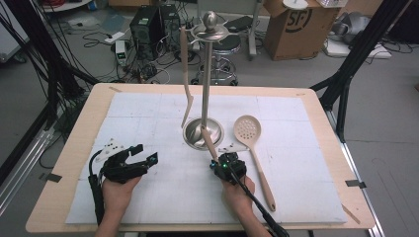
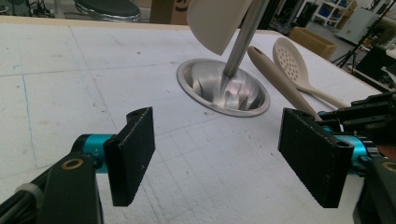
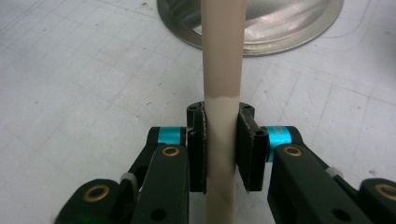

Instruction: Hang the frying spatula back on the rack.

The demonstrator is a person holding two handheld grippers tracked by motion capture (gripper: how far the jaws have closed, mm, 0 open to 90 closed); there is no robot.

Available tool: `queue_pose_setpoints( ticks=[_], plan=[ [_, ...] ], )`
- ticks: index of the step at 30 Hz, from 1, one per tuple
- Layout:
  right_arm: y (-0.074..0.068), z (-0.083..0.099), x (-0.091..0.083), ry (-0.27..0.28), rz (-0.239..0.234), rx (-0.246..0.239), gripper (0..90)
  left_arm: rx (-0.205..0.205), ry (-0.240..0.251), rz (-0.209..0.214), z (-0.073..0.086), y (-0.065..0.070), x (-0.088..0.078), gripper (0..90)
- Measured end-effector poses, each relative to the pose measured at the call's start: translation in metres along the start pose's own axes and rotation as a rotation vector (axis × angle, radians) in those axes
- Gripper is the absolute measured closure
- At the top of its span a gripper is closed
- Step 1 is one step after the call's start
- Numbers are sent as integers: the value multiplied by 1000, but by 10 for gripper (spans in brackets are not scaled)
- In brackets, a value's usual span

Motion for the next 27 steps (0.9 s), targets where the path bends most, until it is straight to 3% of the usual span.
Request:
queue_pose_setpoints(
  ticks=[12,19,23,27],
  plan=[
    [2,-5,-11,53,-7,-45,777,3,-3,-1,0,0,0,278],
    [11,-12,-28,114,-9,-5,776,6,-6,-1,0,1,1,278],
    [19,-18,-39,153,-35,39,776,3,-6,-1,0,1,1,278],
    [21,-25,-48,187,-43,50,776,5,-9,0,0,1,2,278]
  ],
)
Point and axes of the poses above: each handheld gripper's, and its own axes: x roughly forward along the jaws, z roughly out of its underside, y roughly to its right, the point moved 1 cm from there along x, roughly forward along the jaws, and after that the axes turned 8 degrees about z, right-handed, at the moved point
